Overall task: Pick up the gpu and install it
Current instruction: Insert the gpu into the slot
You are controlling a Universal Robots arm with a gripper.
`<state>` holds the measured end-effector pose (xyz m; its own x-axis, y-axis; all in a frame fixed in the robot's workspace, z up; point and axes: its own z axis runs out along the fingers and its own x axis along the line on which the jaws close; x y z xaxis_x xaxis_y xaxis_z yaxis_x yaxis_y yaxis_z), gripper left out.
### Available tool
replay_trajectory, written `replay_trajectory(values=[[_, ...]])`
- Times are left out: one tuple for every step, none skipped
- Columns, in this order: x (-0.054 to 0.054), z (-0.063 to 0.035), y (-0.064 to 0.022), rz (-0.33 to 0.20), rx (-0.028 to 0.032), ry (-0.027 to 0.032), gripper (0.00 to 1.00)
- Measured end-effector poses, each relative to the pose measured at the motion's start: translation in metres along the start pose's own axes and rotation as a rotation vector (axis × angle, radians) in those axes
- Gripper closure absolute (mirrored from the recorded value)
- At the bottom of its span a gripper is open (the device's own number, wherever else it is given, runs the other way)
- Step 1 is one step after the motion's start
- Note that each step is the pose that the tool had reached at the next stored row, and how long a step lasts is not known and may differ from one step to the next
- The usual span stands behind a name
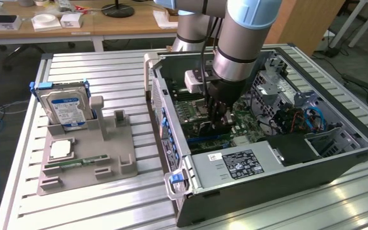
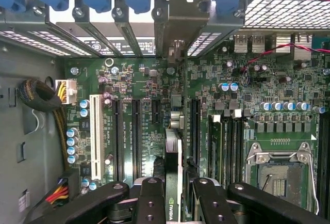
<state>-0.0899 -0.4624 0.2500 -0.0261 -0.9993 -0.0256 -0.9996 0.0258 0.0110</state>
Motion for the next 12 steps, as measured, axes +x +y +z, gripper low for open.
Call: replay_trajectory(values=[[-0.0001,0.0,0.0001,0.0,-0.0001,0.0001,0.74],[-0.0002,0.0001,0.0001,0.0,-0.0001,0.0001,0.74],[-0.0002,0.0001,0.0001,0.0,-0.0001,0.0001,0.74],[-0.0002,0.0001,0.0001,0.0,-0.0001,0.0001,0.74],[-0.0002,0.0003,0.0001,0.0,-0.0002,0.0002,0.74],[-0.0003,0.0008,0.0001,0.0,0.0,-0.0001,0.74],[-0.0002,0.0012,0.0001,0.0,0.0,-0.0001,0.74],[-0.0002,0.0014,0.0002,0.0,-0.0001,0.0001,0.74],[-0.0002,0.0016,0.0003,0.0,-0.0001,0.0002,0.74],[-0.0002,0.0017,0.0003,0.0,-0.0002,0.0003,0.74],[-0.0002,0.0017,0.0003,0.0,-0.0002,0.0003,0.74],[-0.0002,0.0017,0.0003,0.0,-0.0001,0.0003,0.74]])
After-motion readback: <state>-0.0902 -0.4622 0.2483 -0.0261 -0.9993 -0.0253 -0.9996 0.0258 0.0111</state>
